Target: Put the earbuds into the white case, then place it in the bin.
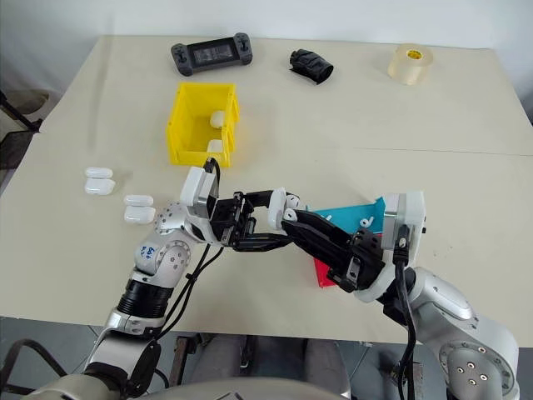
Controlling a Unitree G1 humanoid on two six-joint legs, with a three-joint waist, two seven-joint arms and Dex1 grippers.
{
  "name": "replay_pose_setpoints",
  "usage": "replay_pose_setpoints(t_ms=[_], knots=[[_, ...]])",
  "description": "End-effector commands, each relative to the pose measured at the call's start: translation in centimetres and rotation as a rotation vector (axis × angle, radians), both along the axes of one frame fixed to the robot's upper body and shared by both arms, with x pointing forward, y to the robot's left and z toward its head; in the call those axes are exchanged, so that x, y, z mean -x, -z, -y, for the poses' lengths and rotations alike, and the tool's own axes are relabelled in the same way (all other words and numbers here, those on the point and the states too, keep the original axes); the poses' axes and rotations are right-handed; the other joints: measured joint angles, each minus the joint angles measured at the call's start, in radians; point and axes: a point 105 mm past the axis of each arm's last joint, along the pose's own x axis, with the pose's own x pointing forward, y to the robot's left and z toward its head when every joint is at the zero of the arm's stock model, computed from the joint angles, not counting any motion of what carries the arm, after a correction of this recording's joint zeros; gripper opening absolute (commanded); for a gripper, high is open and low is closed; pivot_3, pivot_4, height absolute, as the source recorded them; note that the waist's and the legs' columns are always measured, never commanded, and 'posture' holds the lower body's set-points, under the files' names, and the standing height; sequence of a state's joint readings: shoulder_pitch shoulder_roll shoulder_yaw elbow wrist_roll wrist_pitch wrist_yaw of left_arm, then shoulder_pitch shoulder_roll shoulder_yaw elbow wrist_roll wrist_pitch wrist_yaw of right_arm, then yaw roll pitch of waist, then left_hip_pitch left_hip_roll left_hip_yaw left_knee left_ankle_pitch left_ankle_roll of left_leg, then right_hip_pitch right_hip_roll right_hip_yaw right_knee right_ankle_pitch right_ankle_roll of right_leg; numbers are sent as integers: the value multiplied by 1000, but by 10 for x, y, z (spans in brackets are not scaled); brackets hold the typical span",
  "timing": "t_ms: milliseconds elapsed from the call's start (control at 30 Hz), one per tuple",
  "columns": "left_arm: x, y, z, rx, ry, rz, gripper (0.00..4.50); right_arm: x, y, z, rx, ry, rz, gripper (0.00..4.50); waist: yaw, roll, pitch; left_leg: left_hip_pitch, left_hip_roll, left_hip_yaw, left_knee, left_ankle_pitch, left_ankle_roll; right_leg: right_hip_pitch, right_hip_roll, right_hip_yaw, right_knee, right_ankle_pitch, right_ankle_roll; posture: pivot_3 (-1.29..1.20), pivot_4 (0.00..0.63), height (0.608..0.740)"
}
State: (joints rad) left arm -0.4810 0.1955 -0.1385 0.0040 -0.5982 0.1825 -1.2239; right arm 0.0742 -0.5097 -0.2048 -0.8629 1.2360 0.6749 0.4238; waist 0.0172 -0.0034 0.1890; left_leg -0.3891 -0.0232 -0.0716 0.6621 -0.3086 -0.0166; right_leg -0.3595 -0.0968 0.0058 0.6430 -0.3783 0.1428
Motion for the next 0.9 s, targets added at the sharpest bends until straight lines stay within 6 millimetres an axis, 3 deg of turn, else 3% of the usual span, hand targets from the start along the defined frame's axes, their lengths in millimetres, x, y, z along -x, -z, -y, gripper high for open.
replay_pose_setpoints(t_ms=[33,433,800,833,900], knots=[[4,-12,4,21,25,50,2853,6,-2,-7,17,-23,32,547,1,0,0,0,0,0,0,0,0,0,0,0,0,0,0,0,150,740],[6,-17,5,37,33,55,2853,4,9,-6,87,-22,8,547,4,0,0,0,0,0,0,0,0,0,0,0,-1,0,0,0,150,740],[9,-17,2,13,46,65,2853,2,2,7,109,13,39,4237,4,0,0,0,0,0,0,0,0,0,0,0,-1,0,0,0,150,740],[9,-18,2,13,46,66,2853,2,2,10,115,25,42,4464,4,0,0,0,0,0,0,0,0,0,0,0,-1,0,0,0,150,740],[10,-15,2,-13,50,72,2853,2,1,16,126,47,49,4464,7,0,0,0,0,0,0,0,0,1,-1,0,-2,0,0,0,150,740]])
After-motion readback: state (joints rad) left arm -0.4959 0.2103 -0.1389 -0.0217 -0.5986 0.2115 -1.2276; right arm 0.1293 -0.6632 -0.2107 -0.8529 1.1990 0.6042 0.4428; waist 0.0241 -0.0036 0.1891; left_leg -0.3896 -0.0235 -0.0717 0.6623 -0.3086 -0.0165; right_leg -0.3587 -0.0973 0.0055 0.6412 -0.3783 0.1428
